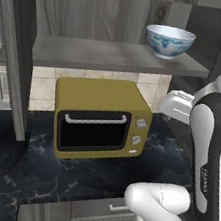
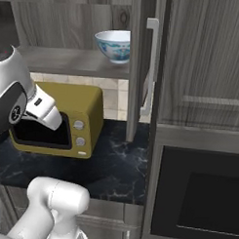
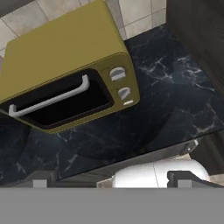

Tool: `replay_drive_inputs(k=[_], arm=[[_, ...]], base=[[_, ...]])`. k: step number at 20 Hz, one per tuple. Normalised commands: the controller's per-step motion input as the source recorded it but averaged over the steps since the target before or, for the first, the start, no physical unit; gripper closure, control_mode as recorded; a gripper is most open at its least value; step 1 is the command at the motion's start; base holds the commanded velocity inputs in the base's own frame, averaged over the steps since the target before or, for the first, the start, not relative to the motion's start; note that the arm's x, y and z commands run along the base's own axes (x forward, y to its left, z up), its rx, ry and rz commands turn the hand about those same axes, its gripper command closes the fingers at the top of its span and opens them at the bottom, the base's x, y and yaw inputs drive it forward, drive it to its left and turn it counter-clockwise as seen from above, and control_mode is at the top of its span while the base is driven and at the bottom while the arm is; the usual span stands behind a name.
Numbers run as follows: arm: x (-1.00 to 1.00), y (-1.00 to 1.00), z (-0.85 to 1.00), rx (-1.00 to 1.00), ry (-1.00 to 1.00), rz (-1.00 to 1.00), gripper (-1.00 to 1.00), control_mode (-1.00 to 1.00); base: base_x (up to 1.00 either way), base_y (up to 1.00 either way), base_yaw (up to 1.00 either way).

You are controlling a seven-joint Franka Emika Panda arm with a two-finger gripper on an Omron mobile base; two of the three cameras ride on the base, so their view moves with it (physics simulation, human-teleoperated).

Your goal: Move the bowls from the cabinet to the plates on the dining table.

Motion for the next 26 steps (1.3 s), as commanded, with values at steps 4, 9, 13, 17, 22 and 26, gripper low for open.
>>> replay_drive_inputs(k=[4, 9, 13, 17, 22, 26], arm=[[0.09, 0.13, 0.35, 0.00, -0.16, -0.03, -1.00, -1.00], [0.15, 0.44, 0.55, 0.00, -0.09, -0.13, -1.00, -1.00], [0.00, 0.02, 0.37, 0.02, -0.03, 0.00, -1.00, -1.00], [0.00, -0.04, 0.39, 0.03, -0.10, 0.00, -1.00, -1.00], [0.00, -0.16, 0.32, 0.08, -0.04, 0.00, -1.00, -1.00], [0.11, -0.17, 0.34, 0.09, 0.00, -0.01, -1.00, -1.00]], base=[[0.00, 0.00, 0.00], [0.00, 0.00, 0.00], [0.00, 0.00, 0.00], [0.00, 0.00, 0.00], [0.00, 0.00, 0.00], [0.00, 0.00, 0.00]])
